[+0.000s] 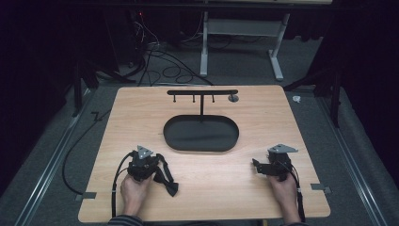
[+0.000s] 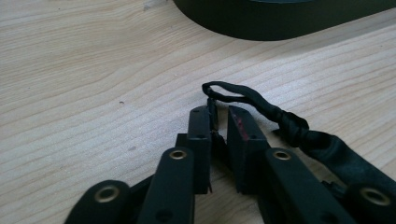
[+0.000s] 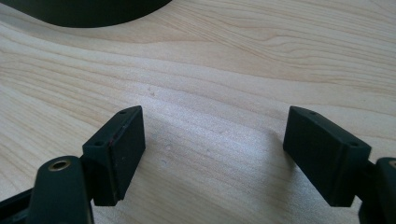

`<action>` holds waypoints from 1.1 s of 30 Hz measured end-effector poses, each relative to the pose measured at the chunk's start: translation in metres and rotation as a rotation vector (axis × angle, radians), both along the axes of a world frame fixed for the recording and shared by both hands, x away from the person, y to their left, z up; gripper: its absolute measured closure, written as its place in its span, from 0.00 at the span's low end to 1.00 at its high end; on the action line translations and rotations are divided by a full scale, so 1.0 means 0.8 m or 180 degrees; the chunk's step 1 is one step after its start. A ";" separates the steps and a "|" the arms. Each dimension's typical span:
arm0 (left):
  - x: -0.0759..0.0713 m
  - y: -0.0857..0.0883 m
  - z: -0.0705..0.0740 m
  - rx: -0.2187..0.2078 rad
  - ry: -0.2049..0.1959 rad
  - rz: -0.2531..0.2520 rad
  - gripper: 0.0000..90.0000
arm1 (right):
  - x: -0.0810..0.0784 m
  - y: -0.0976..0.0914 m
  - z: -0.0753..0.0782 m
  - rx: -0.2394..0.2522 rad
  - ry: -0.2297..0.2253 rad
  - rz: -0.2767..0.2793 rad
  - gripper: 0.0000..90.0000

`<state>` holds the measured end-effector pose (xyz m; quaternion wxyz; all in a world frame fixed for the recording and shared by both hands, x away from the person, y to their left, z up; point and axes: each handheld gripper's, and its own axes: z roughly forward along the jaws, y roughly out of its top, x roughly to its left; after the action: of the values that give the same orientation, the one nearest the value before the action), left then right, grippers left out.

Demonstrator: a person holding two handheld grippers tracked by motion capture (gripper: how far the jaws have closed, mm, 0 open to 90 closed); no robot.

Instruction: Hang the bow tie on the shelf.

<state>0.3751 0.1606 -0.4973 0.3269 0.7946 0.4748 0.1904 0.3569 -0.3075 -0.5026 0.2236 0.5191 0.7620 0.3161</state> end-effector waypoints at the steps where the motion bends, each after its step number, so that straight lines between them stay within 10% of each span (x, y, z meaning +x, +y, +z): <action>1: 0.000 -0.001 0.000 0.0012 0.0002 -0.0005 0.92 | 0.000 0.000 0.000 -0.0003 0.0003 0.0000 0.24; 33: -0.010 -0.008 0.074 -0.0274 -0.0363 -0.0313 0.97 | 0.000 0.000 0.000 -0.0004 0.0000 0.0003 0.24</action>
<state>0.3671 0.1543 -0.4381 0.3962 0.7901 0.4236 0.1985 0.3571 -0.3078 -0.5025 0.2238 0.5186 0.7624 0.3157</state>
